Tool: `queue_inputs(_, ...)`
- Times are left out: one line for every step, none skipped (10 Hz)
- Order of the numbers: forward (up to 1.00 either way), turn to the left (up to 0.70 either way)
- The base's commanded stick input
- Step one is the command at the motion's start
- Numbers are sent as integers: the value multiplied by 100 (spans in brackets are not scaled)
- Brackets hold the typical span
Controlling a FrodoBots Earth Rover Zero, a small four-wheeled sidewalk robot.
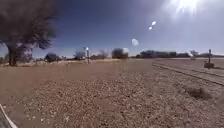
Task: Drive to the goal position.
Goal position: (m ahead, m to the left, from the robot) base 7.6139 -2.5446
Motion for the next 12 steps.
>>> queue_inputs(70, 0)
queue_inputs(70, 0)
queue_inputs(70, 0)
queue_inputs(70, 0)
queue_inputs(70, 0)
queue_inputs(70, 0)
queue_inputs(70, 0)
queue_inputs(70, 0)
queue_inputs(70, 0)
queue_inputs(70, 0)
queue_inputs(70, 0)
queue_inputs(70, 0)
